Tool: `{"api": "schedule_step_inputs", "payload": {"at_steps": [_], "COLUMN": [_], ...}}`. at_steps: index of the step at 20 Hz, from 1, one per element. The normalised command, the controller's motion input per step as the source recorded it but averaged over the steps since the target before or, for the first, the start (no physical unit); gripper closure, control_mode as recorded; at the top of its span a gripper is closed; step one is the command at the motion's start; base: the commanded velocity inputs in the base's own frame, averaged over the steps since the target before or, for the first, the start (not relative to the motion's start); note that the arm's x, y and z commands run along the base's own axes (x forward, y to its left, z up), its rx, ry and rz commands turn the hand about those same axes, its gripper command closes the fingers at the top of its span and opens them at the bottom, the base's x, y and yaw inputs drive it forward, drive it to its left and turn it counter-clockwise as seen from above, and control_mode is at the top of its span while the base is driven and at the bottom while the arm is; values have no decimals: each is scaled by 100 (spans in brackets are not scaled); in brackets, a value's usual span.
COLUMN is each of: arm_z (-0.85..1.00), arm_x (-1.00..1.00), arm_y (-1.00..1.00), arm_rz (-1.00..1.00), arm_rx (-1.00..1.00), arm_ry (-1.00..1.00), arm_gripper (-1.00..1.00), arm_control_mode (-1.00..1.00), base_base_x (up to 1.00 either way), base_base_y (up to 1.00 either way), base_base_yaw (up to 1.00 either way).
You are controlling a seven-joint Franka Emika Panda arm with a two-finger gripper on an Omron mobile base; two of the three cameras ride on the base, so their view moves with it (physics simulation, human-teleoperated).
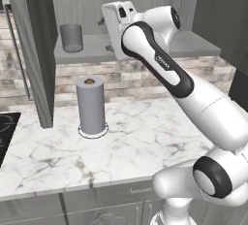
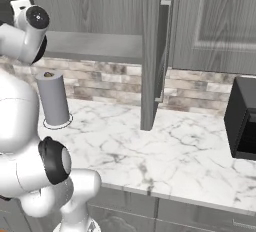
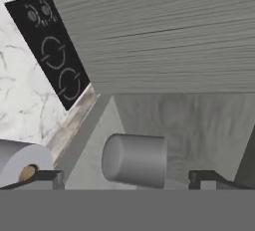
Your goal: There is a bowl on the dining counter. Grab a lemon wedge from the fridge and place it in the bowl. Then get the liquor bottle and glass cup from the cabinet and place them next to the bowl.
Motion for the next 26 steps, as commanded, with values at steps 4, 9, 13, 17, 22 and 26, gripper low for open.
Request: {"api": "schedule_step_inputs", "payload": {"at_steps": [4,9,13,17,22,26], "arm_z": [-4,-2,-1,0,0,-1], "arm_x": [37,35,32,30,25,17], "arm_y": [19,25,25,23,19,16], "arm_rz": [0,0,0,0,0,0], "arm_rx": [0,0,0,0,0,0], "arm_ry": [0,0,0,0,0,0], "arm_gripper": [-100,-100,-100,-100,-100,-100], "arm_control_mode": [-100,-100,-100,-100,-100,-100], "base_base_x": [0,0,0,0,0,0], "base_base_y": [0,0,0,0,0,0], "base_base_yaw": [0,0,0,0,0,0]}}
